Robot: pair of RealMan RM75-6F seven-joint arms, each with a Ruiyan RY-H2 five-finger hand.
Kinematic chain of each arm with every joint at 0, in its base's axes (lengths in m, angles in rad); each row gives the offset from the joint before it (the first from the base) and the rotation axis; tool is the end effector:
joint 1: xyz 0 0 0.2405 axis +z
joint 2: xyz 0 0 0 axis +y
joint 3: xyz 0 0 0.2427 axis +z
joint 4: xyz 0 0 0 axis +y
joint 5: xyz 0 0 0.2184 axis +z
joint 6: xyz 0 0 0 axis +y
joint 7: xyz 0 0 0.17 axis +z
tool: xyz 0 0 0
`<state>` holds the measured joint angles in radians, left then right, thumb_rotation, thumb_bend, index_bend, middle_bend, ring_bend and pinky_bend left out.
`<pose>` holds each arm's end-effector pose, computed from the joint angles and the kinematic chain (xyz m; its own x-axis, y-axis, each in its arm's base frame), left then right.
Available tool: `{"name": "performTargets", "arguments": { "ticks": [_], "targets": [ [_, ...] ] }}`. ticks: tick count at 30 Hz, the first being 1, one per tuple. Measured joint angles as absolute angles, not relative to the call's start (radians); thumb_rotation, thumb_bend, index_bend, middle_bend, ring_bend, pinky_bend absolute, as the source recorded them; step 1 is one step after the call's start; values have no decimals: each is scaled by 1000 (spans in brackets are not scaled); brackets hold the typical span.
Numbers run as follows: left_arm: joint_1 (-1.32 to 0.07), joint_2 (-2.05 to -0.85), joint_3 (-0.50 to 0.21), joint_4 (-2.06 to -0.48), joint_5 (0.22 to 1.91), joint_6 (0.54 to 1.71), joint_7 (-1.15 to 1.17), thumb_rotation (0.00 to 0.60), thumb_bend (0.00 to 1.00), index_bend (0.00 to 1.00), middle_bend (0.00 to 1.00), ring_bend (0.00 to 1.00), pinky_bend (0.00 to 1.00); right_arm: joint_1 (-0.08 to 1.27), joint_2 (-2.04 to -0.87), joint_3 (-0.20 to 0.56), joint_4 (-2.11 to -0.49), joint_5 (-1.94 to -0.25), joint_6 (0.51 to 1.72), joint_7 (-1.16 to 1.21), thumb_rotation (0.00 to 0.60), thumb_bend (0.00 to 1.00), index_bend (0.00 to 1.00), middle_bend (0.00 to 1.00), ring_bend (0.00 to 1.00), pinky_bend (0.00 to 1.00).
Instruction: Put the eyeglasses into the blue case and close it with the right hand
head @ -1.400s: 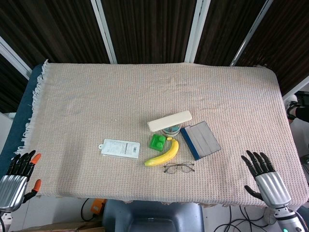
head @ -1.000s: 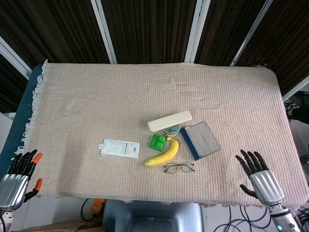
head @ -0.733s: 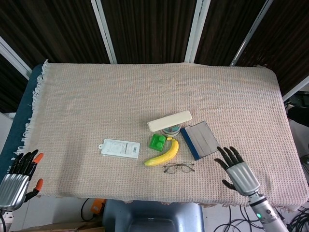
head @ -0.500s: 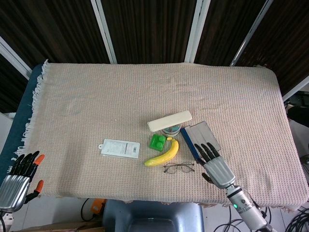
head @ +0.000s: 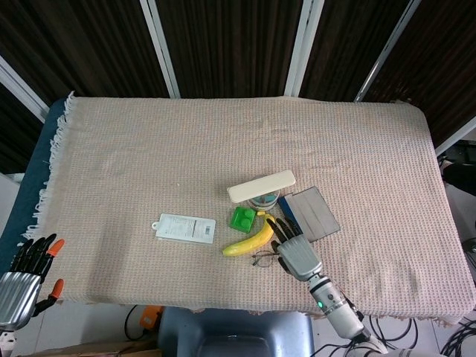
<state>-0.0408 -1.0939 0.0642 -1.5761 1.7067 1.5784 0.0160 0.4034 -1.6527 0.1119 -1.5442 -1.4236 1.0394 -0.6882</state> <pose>-0.2920 0.1662 0.1388 0.4686 0.0354 0.8827 0.8730 -0.1715 -0.4566 -0.1582 -0.2611 -0.0666 0.6455 -0.1645 0.7458 -0.7192 -0.4595 0.5212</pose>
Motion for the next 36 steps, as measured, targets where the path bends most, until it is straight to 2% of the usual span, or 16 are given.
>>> {"name": "performTargets", "arguments": {
  "ticks": [17,28,36],
  "targets": [
    [-42,-1093,62,-1576,1706,1578,11,600,425,0,0,0,19,460,-1721,115,-1486,-1275,1019,-811,600,555,648,102,0,0],
    [-42,-1095,63,-1572,1711,1581,8,600,425,0,0,0,19,478,-1716,89,-1493,-1256,1040,-806,600,556,664,110,0,0],
    [-42,-1095,62,-1570,1712,1582,4,600,425,0,0,0,19,485,-1709,81,-1498,-1252,1058,-792,600,564,720,126,0,0]
  ]
}}
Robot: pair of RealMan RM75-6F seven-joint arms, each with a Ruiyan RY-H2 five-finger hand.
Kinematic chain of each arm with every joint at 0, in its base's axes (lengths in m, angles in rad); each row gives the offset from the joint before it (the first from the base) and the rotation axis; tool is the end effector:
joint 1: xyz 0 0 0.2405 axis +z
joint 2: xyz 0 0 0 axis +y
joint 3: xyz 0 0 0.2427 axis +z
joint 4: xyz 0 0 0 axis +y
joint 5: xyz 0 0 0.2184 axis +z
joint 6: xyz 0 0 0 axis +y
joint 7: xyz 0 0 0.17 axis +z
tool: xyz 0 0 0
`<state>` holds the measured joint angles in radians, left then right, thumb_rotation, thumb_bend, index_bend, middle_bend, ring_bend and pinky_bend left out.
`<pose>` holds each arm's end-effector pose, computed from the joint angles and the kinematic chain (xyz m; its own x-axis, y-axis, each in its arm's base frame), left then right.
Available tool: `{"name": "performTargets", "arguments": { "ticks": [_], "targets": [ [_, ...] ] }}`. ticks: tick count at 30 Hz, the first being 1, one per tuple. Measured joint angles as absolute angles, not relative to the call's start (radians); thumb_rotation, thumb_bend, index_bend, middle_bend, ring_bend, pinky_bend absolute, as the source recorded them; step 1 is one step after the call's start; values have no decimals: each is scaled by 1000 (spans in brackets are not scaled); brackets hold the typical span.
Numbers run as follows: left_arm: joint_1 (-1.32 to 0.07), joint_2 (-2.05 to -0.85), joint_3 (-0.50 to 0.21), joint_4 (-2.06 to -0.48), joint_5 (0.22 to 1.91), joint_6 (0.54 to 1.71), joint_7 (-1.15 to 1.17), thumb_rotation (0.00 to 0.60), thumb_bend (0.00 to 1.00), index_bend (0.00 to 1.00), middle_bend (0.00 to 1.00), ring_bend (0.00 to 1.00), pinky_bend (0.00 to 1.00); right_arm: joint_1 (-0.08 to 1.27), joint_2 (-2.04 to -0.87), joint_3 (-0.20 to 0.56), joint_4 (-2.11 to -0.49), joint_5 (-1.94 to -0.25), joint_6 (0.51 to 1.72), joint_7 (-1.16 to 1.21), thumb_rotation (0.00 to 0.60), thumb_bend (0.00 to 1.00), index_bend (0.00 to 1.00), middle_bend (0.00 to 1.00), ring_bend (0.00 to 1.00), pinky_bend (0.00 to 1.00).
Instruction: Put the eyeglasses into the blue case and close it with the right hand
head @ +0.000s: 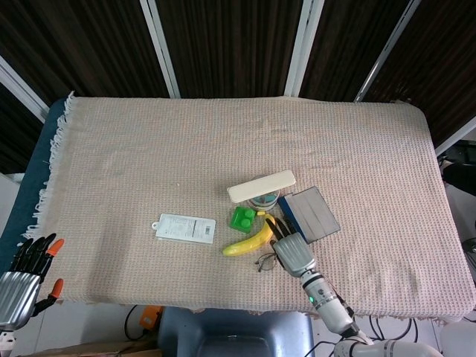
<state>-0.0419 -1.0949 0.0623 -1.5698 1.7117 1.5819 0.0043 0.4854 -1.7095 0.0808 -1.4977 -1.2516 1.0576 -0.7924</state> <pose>-0.2918 0.1669 0.1394 0.4625 0.0313 0.8860 0.8750 -0.1773 -0.4505 -0.1610 -0.2706 -0.0851 0.6953 -0.2020 0.6898 -0.6956 -0.4310 0.5748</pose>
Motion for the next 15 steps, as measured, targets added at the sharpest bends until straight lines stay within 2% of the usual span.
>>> {"name": "performTargets", "arguments": {
  "ticks": [8,15],
  "targets": [
    [-43,-1096,62,-1568,1711,1581,5,600,426,0,0,0,19,492,-1684,73,-1518,-1279,1088,-792,600,581,737,127,0,0],
    [-44,-1099,60,-1569,1706,1576,12,600,424,0,0,0,18,497,-1626,53,-1548,-1377,1138,-785,600,582,737,134,0,7]
  ]
}}
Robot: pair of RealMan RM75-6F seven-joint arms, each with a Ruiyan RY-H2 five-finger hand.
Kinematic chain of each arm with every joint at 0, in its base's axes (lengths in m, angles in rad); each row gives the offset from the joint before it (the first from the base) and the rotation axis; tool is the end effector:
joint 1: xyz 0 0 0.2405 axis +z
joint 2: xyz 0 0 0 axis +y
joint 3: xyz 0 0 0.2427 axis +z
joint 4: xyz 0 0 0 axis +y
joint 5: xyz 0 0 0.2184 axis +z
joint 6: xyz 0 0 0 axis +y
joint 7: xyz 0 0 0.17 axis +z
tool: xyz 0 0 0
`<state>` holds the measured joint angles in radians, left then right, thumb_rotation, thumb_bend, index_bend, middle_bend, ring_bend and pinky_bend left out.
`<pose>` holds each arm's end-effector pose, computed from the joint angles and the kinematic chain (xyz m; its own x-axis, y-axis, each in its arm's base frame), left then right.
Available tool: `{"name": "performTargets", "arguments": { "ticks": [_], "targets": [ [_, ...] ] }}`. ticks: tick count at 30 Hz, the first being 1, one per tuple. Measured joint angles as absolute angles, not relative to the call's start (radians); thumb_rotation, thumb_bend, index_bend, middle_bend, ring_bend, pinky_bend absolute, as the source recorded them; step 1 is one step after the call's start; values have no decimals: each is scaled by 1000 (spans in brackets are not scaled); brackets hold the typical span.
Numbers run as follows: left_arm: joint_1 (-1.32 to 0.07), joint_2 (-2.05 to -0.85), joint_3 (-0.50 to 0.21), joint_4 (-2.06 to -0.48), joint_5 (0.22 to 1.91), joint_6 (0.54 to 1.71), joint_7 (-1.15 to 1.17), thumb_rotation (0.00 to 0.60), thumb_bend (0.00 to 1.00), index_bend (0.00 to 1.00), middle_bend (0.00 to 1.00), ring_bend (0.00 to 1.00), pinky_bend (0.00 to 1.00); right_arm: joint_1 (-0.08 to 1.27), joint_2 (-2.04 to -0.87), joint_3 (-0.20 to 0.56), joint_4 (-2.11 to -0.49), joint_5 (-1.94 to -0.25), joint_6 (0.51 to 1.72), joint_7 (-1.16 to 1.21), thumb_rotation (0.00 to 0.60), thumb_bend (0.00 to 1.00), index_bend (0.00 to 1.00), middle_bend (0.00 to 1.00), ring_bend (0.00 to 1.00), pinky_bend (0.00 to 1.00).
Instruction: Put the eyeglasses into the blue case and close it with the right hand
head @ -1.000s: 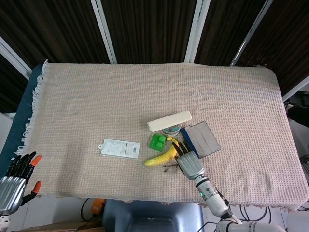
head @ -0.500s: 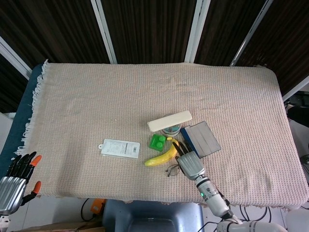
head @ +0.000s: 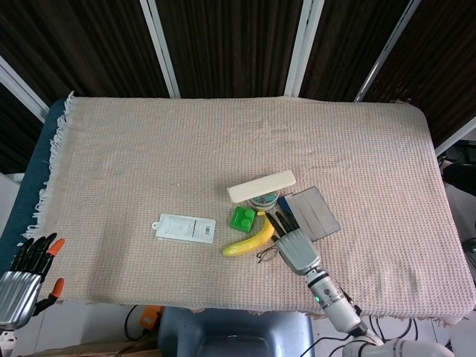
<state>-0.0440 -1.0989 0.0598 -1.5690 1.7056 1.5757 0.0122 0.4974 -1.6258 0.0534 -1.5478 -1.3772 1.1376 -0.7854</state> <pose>-0.2924 0.1682 0.1382 0.4676 0.0327 0.8834 0.8731 -0.1735 -0.4557 -0.1518 -0.2720 -0.0549 0.7279 -0.0523 0.6837 -0.6209 -0.4735 0.6248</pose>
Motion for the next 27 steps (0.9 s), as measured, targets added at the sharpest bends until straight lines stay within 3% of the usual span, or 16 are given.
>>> {"name": "performTargets", "arguments": {
  "ticks": [14,27],
  "targets": [
    [-43,-1108,53,-1579,1686,1566,44,600,425,0,0,0,19,510,-1466,52,-1547,-1516,1206,-731,600,581,737,148,0,43],
    [-53,-1113,48,-1587,1665,1537,61,600,425,0,0,0,18,553,-1493,71,-1142,-1507,1142,-663,600,584,755,155,0,54]
  ]
}}
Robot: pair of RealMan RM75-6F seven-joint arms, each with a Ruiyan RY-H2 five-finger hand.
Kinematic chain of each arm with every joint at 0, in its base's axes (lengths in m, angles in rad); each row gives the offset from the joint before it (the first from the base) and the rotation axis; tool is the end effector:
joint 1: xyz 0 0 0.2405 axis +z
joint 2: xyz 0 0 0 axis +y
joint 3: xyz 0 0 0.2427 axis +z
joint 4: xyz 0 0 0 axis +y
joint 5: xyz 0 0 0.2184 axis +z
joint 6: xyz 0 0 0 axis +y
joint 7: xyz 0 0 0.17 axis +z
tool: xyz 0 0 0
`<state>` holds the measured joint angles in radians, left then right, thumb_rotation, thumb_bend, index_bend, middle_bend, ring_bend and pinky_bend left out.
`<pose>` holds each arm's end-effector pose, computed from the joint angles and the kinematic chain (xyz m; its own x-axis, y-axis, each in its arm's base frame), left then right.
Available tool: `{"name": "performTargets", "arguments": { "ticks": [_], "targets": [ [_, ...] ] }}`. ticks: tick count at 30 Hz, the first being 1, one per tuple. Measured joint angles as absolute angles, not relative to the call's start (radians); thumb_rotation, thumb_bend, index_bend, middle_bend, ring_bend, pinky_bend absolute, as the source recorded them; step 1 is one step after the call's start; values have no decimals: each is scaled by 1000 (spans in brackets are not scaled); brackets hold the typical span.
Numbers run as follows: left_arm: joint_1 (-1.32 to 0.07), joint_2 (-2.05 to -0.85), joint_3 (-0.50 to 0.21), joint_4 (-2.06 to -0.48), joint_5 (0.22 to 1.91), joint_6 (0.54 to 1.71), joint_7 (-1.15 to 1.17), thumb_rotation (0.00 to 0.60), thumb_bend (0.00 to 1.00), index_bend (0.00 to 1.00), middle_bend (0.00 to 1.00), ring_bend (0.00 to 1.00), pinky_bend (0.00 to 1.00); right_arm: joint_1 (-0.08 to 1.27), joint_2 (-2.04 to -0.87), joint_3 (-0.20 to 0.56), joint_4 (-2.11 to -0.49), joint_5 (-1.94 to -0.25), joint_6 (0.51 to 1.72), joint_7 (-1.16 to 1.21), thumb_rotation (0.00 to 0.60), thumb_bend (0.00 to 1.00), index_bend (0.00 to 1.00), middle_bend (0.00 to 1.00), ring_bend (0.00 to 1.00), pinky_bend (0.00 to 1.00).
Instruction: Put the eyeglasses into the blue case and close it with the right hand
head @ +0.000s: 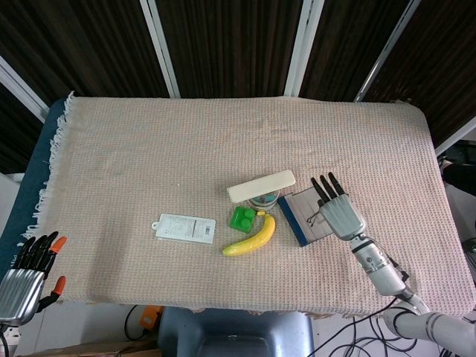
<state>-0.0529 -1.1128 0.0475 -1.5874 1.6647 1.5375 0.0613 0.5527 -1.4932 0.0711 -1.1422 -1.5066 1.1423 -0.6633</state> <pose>-0.2936 0.1741 0.1314 0.4863 0.0491 0.8724 0.8678 -0.1437 -0.4757 -0.2414 -0.3513 0.0229 0.9158 0.1695 0.3640 -0.2898 -0.3484 0.8914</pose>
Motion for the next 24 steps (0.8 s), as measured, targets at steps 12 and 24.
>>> {"name": "performTargets", "arguments": {
  "ticks": [12,24],
  "targets": [
    [-57,-1113,45,-1592,1654,1527,68,600,425,0,0,0,18,574,-1528,17,-1027,-1582,1133,-594,600,584,757,155,0,54],
    [-57,-1115,47,-1592,1657,1526,71,600,425,0,0,0,18,584,-1532,-4,-1033,-1612,1122,-617,600,584,758,155,0,54]
  ]
}}
